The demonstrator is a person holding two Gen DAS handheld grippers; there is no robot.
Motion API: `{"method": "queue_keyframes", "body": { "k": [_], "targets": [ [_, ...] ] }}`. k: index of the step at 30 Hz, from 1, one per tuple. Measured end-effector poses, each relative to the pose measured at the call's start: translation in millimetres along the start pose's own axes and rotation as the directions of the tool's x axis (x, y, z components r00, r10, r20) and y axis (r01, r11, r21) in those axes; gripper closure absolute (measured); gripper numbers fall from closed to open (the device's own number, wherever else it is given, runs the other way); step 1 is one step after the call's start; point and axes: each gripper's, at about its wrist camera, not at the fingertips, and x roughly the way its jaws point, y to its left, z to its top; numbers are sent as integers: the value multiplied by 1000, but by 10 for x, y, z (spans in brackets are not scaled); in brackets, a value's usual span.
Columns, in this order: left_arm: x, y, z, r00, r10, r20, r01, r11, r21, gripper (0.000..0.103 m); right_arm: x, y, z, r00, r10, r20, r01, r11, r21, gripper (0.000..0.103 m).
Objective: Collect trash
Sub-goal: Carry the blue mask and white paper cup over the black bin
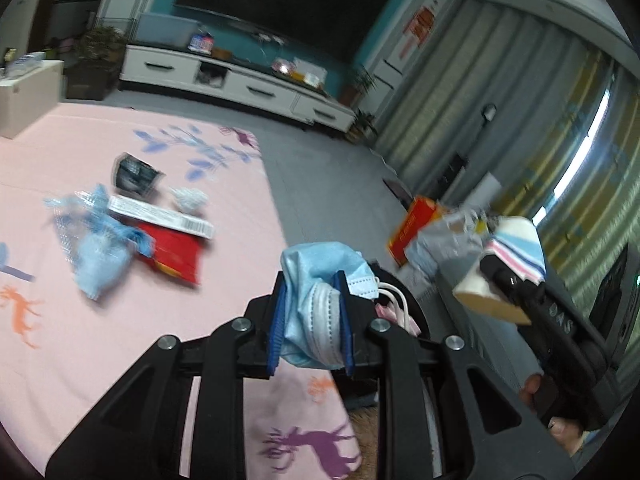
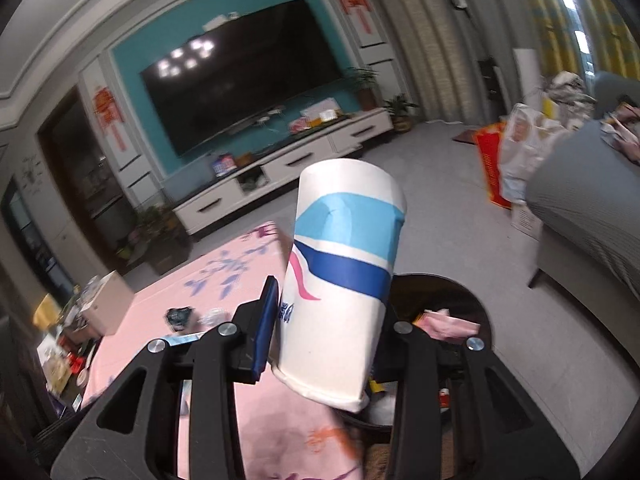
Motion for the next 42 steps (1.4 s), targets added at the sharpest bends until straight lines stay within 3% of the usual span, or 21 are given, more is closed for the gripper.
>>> {"method": "queue_keyframes", "body": {
  "k": [8, 20, 23, 42],
  "targets": [
    [595, -470, -238, 994, -3, -111, 12, 997, 81, 80, 99, -496, -22, 998, -49, -36, 52, 994, 92, 66],
    [1198, -618, -353, 979, 40, -198, -21, 995, 99, 80, 540, -780, -129, 980, -107, -165, 131, 981, 146, 66],
    [1347, -641, -410, 972, 35, -233, -11, 995, 101, 80, 586, -814, -149, 979, -82, -189, 114, 979, 167, 66],
    [1692, -786, -481, 955, 54, -292, -10, 988, 151, 79, 762, -898, -194, 961, -127, -246, 170, 972, 163, 66]
  ]
}}
